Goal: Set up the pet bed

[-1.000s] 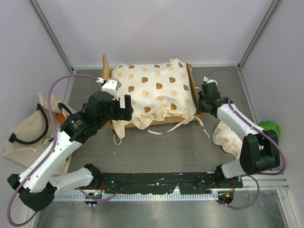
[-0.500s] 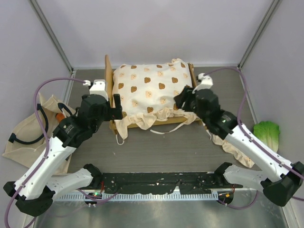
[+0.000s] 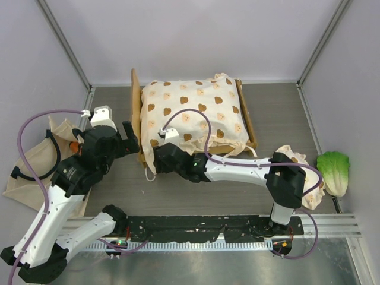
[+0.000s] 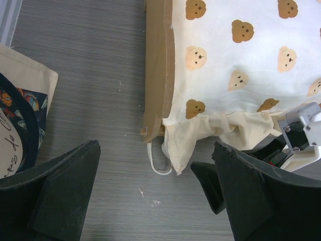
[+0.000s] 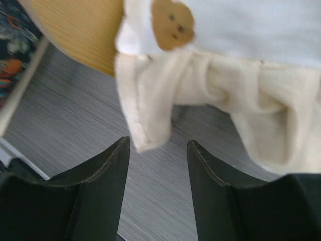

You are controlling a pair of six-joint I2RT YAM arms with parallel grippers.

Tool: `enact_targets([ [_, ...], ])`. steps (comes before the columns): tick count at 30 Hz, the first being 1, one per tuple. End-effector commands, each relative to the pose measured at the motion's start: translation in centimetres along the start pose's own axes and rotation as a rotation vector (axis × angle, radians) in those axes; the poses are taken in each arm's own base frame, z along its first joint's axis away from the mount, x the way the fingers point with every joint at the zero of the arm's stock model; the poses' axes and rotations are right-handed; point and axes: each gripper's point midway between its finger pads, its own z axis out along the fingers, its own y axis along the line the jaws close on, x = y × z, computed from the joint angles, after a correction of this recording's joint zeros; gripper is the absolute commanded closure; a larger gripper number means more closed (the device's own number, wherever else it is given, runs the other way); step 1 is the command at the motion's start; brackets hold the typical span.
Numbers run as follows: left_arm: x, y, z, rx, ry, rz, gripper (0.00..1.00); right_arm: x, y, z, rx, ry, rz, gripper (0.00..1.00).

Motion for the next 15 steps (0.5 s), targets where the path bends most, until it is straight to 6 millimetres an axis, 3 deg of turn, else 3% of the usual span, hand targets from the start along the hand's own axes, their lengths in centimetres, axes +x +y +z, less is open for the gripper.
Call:
enact_targets([
  [1,-0.2,0.1,-0.2,0.009,-0.011,-0.01,0.0,-6.0,4.4,-0.7,-0.101,-0.153,0.091,0.46],
  [6,-0.2,0.3,-0.2,0.006,-0.018,-0.001,0.0,-4.7,4.9,1.0,-0.086,-0.1,0.09,0.46],
  [15,0.0,0.4,-0.2,0.017,-0.027,0.003,0.0,-4.1,5.4,3.5,-0.052,-0.094,0.042,0.47],
])
